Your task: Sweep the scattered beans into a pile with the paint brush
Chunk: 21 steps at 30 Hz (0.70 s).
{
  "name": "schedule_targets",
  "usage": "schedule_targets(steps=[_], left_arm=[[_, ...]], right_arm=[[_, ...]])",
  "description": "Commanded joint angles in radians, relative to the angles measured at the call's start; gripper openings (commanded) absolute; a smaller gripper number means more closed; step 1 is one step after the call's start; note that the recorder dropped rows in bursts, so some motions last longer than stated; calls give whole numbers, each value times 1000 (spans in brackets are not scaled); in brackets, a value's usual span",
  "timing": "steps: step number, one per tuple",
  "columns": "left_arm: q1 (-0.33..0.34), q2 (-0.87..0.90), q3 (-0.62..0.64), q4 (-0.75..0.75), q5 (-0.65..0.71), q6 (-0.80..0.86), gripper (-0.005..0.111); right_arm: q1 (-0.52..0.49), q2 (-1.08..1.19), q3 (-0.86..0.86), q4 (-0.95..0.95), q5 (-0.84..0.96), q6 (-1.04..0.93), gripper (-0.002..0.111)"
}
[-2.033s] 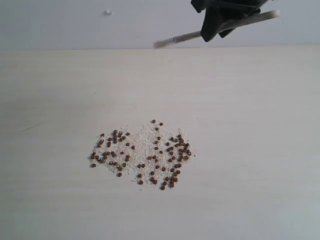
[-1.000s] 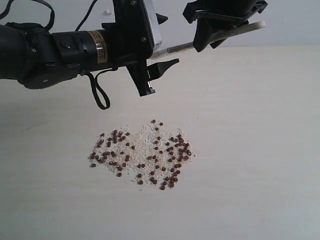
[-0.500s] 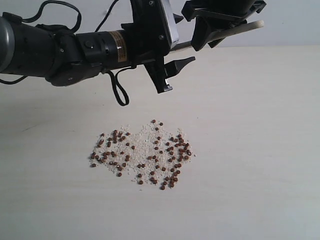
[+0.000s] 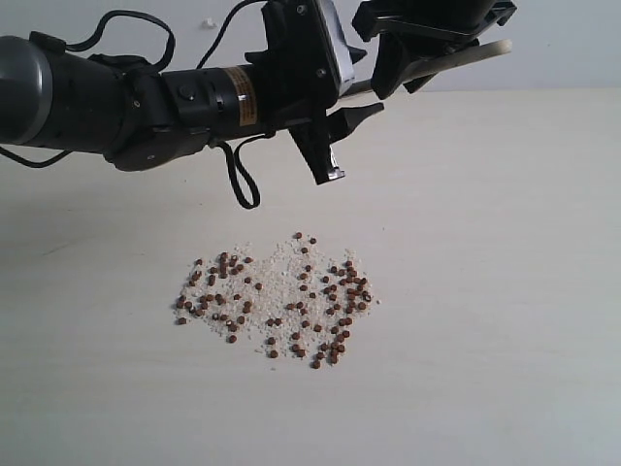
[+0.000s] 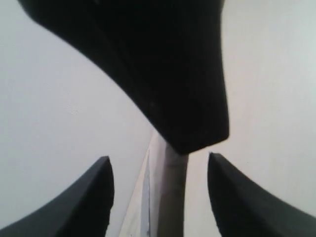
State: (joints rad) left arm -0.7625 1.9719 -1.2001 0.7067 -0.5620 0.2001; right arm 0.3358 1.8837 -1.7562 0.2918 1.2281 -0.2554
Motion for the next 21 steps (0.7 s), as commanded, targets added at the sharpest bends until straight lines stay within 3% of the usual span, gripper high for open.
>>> schedule_targets(steps=[1,4,8,13,16,21], left_arm=[[-4,-4,-5,-15,-8,-22,49],[-4,-4,-5,-15,-8,-54,37],[-4,-3,-5,-7,8,-108,2],[-4,-3,-5,2,84,-111,0],[-4,-3,-5,2,97,-111,0],[-4,-3,-5,2,104,-111,0]], right_arm=[[1,-13,-7,8,-7,-7,0],[1,-13,-7,8,-7,-7,0],[1,-13,-7,18,-7,-5,0],[1,-15,-7,16,-7,-13,1],[1,-52,-7,-11,-51,-13,20],[1,-156,-7,-136,-253,0,60]])
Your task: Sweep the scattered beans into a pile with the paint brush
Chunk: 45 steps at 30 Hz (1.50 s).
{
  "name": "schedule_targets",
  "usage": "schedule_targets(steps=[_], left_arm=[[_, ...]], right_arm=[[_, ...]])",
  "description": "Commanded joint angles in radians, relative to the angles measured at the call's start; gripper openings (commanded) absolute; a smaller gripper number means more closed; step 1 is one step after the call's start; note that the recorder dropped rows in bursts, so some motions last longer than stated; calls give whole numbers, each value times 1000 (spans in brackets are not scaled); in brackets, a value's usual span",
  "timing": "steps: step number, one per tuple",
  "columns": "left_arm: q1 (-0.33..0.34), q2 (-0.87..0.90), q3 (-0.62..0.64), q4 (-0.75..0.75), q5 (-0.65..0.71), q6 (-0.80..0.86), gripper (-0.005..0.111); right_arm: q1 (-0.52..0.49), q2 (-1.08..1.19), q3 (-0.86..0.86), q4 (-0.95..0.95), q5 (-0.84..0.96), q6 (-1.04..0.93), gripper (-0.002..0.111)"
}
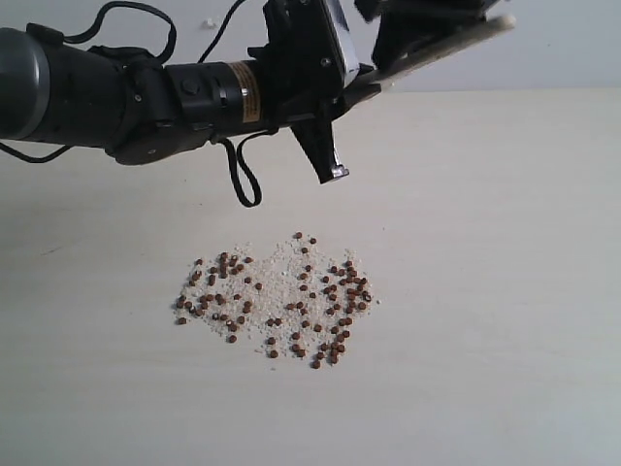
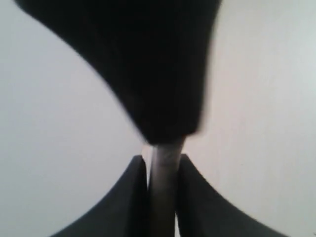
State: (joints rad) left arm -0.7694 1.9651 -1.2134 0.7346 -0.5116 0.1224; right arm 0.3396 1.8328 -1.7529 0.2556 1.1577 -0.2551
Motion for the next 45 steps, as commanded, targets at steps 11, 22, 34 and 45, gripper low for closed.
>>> schedule_targets(steps=[11,22,34,45], left_arm=[[98,-9,8,161,52,-466,0],[445,-16,8,649,-552,-1051,0],[579,3,17,688,-709,-1103,0],[579,3,17,687,-709,-1098,0]], right_arm=[[-3,-274,-4,-250,-336,100,70],[-3,-282,179,131,-595,-298,70],[-3,-81,268,1214,-360,-1372,70],[-3,112,268,1464,-206,-1697,70]])
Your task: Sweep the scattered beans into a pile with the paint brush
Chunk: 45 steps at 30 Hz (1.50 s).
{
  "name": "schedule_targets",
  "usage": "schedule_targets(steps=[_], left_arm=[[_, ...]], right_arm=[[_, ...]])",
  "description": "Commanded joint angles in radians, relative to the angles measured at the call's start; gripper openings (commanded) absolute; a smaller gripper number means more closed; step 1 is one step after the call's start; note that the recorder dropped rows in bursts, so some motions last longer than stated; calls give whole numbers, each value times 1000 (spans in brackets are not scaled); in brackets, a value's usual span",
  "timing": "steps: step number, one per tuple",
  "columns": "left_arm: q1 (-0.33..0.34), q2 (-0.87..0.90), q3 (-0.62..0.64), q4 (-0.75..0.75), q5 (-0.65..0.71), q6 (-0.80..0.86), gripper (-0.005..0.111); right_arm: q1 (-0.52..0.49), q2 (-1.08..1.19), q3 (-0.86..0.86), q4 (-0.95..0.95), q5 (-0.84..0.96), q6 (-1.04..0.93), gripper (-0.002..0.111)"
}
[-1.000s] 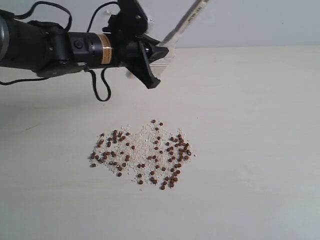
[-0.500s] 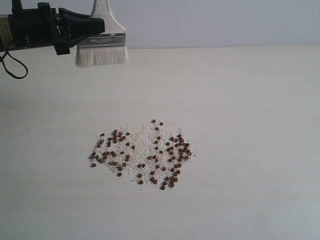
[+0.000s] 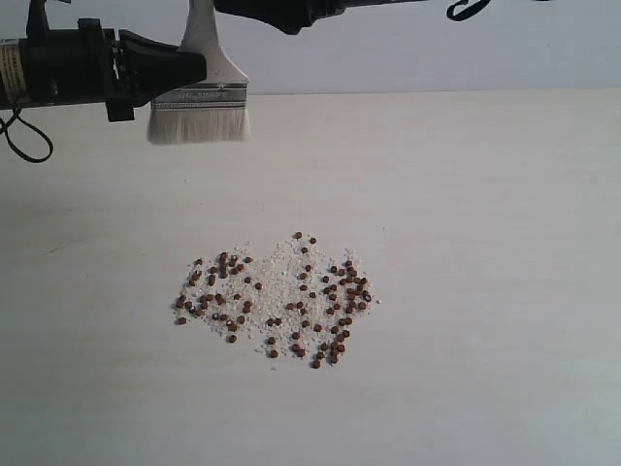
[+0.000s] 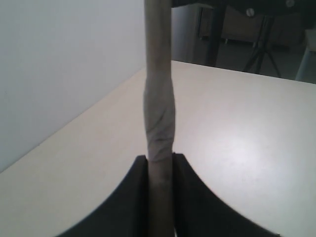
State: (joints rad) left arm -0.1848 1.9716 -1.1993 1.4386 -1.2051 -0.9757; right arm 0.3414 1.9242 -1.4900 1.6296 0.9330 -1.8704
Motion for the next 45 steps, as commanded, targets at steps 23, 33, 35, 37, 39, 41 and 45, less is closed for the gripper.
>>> schedule_targets(steps=[23,33,35,37,39,41,45], left_arm=[[-39,-4,3,-21,-16,-3,0],[-39,-4,3,-21,-16,3,0],[-39,-4,3,-21,-16,3,0],[-39,-4,3,-21,-16,3,0],[-39,-4,3,-21,-16,3,0],[-39,-4,3,-21,-16,0,0],[-45,-4,3,-21,-16,0,0]], right_arm=[[-126,234,-193,98,288,91,65],[-85,244,-193,102,288,126,65],[-68,235,-193,98,288,128,65],[-50,235,-193,98,288,128,65],[-38,233,-193,98,288,124,65],[-34,233,-193,106,288,124,65],[-33,235,-193,115,288,124,63]])
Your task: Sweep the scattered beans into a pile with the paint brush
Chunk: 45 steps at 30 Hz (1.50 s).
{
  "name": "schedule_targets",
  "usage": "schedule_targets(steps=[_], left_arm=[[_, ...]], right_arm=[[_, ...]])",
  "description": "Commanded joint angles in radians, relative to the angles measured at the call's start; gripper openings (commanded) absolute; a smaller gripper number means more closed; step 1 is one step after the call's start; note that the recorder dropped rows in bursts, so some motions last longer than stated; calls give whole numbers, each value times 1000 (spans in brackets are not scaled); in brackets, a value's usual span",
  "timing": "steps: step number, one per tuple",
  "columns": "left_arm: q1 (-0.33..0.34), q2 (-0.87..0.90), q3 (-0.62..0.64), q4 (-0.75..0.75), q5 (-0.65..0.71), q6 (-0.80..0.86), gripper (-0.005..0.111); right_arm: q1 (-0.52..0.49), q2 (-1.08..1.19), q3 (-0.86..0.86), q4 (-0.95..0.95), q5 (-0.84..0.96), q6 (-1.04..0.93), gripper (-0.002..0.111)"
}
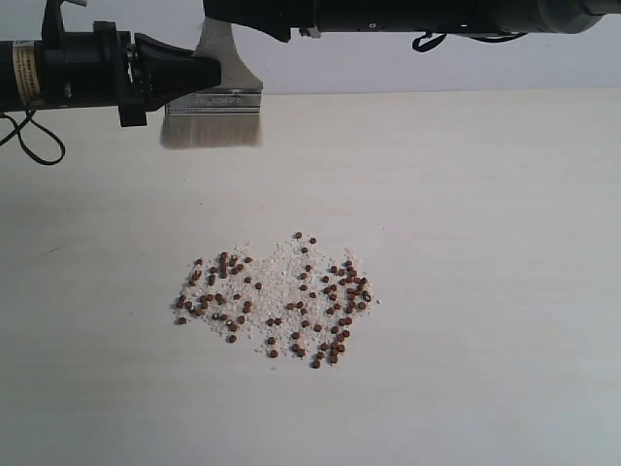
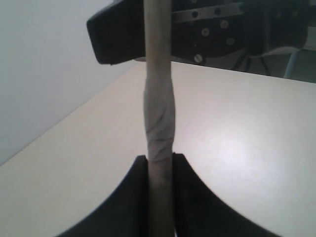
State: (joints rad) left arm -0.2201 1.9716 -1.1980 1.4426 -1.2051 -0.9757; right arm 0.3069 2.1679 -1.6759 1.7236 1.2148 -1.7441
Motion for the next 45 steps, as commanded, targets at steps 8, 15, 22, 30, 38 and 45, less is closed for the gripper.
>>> schedule_targets(steps=[8,15,22,30,38,45], left_arm=[[-40,-4,2,-25,-16,24,0],[-40,-4,2,-29,-16,27,0],[-40,-4,2,-29,-16,27,0],[-40,-4,2,-29,-16,27,0],[-40,-4,2,-34,-16,27,0],[-40,-4,2,-38,-16,19,0]], right_arm=[[3,-11,-7,21,6,12,59],[8,-25,-7,21,6,13,54],[8,-52,-7,21,6,28,54],[6,-55,-7,21,6,72,54],[6,-55,-7,21,6,72,46],[4,-55,-7,21,6,72,26]])
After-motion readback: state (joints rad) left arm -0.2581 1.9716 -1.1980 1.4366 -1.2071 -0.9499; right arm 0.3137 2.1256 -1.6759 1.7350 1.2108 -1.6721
